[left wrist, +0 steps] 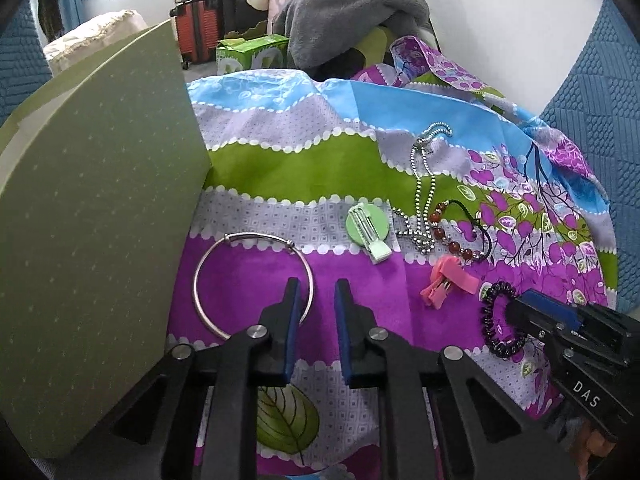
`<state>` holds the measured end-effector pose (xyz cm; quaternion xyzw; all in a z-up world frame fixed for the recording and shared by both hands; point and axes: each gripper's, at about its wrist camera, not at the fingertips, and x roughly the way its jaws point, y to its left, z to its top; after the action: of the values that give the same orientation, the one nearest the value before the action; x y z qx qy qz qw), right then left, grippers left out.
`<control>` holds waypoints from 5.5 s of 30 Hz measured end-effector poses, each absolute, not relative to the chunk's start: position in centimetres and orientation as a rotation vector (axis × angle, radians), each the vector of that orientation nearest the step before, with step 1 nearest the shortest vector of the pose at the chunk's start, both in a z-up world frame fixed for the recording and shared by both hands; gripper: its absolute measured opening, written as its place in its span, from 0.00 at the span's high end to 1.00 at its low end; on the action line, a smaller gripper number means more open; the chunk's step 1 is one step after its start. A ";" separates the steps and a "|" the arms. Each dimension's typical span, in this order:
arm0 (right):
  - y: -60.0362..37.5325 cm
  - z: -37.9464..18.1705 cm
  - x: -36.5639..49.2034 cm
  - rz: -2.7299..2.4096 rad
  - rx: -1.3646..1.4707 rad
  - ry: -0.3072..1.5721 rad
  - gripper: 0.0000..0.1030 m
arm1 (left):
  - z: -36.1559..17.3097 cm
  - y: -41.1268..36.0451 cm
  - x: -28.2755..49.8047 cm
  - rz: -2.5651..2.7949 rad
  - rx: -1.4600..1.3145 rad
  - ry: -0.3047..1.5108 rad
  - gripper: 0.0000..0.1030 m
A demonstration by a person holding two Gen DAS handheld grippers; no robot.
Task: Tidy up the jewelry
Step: 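Grasp the black beaded bracelet with right tool while left tool grasps the silver hoop bangle, then carry the bracelet into the box and open right tool while left tool releases the hoop there, then move both open tools back from the box toward the remaining jewelry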
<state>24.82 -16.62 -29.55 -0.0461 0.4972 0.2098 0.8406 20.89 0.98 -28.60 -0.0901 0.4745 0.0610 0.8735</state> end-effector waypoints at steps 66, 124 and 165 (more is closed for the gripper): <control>-12.3 -5.3 21.2 0.482 -0.026 0.633 0.94 | -5.7 6.4 15.4 0.005 -0.229 0.678 0.98; 6.1 -14.0 23.0 0.779 -0.163 0.819 0.76 | -14.6 20.8 13.9 0.268 -0.322 0.810 0.59; -16.6 -13.1 21.5 0.493 -0.003 0.693 0.76 | -14.5 2.6 17.8 -0.034 -0.291 0.785 0.59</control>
<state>21.52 -16.63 -13.07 -0.0013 0.3361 0.2392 0.9109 17.83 2.62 -14.49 -0.1413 0.3813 -0.0163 0.9135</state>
